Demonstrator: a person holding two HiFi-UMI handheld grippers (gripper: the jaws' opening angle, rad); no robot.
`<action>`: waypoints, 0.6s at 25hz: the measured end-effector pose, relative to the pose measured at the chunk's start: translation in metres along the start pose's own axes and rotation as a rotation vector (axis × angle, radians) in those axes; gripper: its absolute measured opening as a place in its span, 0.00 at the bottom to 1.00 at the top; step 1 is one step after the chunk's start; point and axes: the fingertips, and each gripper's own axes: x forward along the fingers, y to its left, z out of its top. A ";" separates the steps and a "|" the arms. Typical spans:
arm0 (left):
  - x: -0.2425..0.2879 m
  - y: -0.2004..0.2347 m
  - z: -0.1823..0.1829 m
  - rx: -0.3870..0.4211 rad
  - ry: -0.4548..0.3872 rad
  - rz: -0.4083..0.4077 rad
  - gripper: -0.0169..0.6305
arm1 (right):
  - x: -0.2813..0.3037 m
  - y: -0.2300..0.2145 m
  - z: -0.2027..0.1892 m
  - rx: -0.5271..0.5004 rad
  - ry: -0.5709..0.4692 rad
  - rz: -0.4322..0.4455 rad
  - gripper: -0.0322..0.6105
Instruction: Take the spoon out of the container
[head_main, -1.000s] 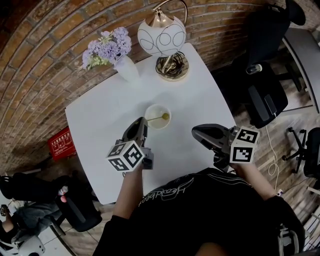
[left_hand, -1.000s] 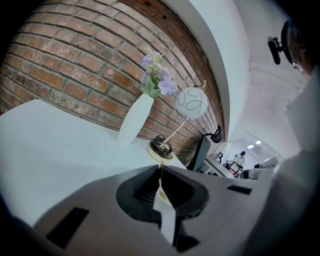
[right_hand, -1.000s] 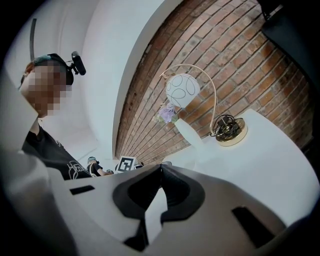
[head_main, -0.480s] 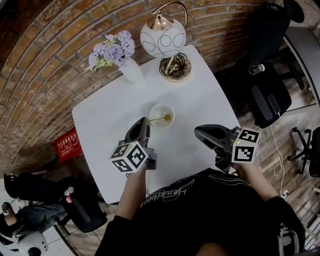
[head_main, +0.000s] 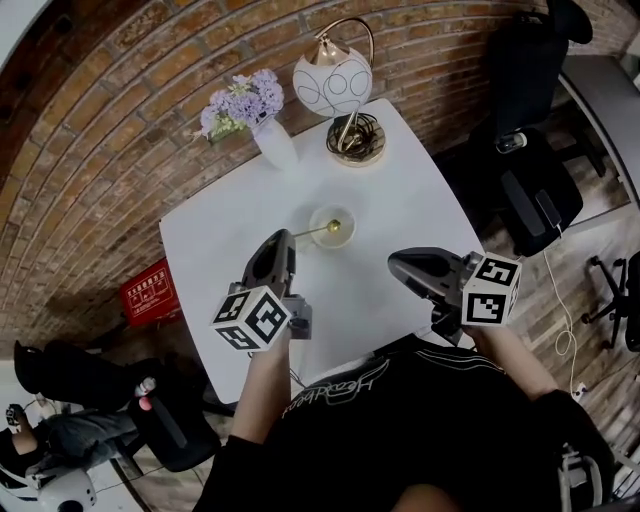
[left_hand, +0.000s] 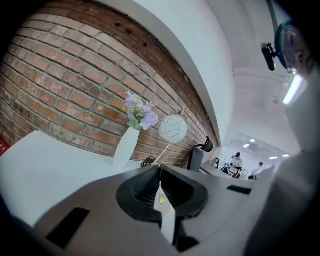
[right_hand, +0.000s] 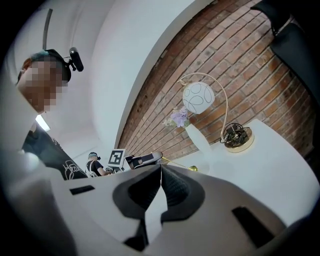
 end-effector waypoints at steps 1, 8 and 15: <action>-0.006 -0.004 0.004 0.011 -0.007 -0.009 0.04 | 0.000 0.004 0.000 -0.009 -0.003 -0.001 0.05; -0.056 -0.029 0.015 0.059 -0.004 -0.077 0.04 | 0.000 0.045 0.003 -0.079 -0.033 0.014 0.05; -0.109 -0.061 0.008 0.100 0.042 -0.158 0.04 | 0.001 0.084 0.001 -0.166 -0.035 0.012 0.05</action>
